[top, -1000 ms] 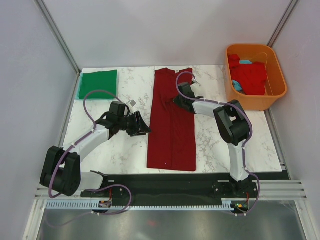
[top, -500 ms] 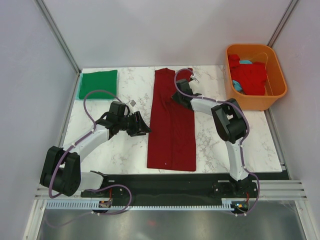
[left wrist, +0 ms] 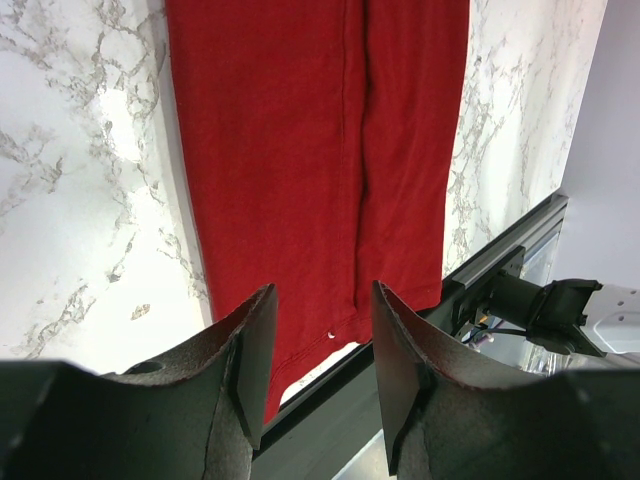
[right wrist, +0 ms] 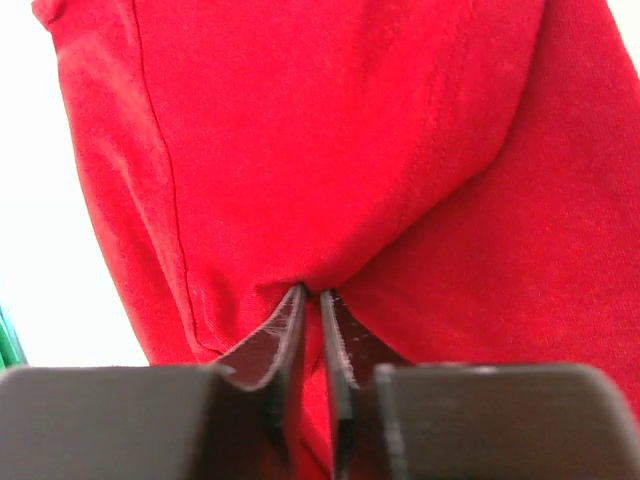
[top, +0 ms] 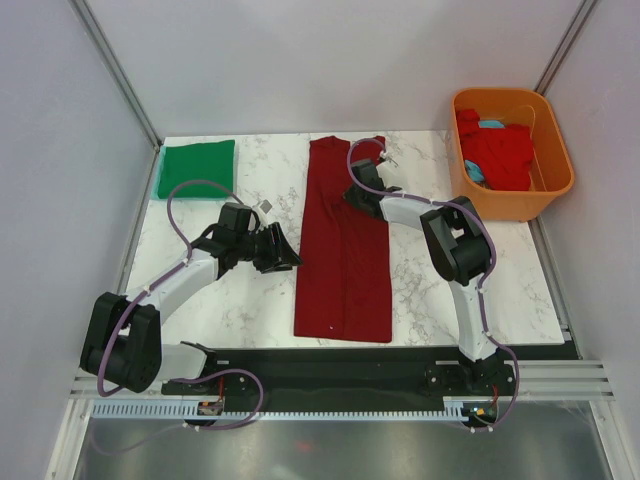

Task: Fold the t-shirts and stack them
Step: Fold the tshirt

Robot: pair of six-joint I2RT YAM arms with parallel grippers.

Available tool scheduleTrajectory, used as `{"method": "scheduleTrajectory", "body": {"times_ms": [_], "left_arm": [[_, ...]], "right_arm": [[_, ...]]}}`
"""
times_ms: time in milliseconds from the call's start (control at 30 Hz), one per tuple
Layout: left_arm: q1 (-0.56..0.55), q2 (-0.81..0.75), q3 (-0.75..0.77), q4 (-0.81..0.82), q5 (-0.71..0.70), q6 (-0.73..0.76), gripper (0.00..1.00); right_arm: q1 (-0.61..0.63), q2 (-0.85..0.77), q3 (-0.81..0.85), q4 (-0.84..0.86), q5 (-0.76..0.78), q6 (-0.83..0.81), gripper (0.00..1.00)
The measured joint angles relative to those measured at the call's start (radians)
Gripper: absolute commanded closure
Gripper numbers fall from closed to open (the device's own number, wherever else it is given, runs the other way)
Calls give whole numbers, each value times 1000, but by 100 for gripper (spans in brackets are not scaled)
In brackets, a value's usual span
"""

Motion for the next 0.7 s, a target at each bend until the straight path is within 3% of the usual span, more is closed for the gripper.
{"method": "scheduleTrajectory", "body": {"times_ms": [67,233,700], "left_arm": [[0,0,0,0,0,0,50],[0,0,0,0,3,0,50],[0,0,0,0,15,0,50]], "right_arm": [[0,4,10,-4,5,-6,92],[0,12,39,-19,16,-35,100],[10,11,124,-191,45,-96,100]]}}
